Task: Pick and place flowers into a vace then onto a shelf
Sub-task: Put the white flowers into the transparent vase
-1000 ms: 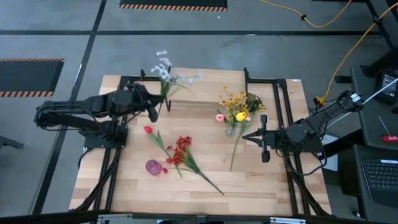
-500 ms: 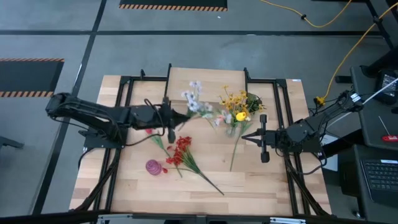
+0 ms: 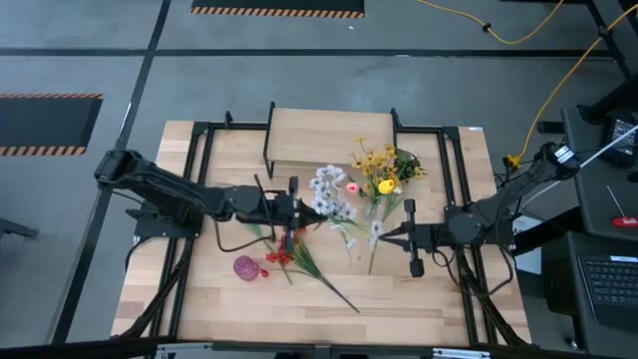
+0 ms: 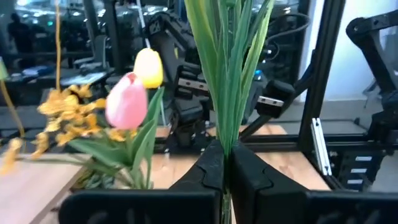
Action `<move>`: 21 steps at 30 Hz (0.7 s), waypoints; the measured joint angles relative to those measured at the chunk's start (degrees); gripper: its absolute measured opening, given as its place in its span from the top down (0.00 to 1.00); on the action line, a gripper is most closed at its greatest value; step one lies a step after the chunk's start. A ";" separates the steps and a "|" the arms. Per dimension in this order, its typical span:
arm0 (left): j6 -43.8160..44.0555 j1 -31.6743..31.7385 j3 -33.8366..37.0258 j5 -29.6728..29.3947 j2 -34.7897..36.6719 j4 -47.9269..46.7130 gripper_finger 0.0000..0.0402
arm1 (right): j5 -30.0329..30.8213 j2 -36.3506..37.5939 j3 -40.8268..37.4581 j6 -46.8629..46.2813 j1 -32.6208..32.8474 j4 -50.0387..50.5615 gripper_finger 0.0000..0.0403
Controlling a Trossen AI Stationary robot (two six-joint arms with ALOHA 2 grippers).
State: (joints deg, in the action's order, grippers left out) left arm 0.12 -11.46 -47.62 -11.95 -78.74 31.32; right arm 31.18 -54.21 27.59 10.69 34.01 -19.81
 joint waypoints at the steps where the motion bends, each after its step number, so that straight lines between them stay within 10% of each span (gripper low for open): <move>1: -0.50 0.29 0.00 0.93 -1.11 2.04 0.99 | 0.00 -0.76 0.00 0.65 0.01 -1.41 0.97; 21: -5.85 1.64 -9.35 8.90 -14.95 10.80 0.99 | 0.06 -5.71 0.00 4.89 -0.29 -12.53 0.82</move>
State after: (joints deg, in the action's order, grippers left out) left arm -5.73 -9.83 -56.97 -3.06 -93.69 42.12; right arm 31.24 -59.92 27.59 15.57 33.71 -32.34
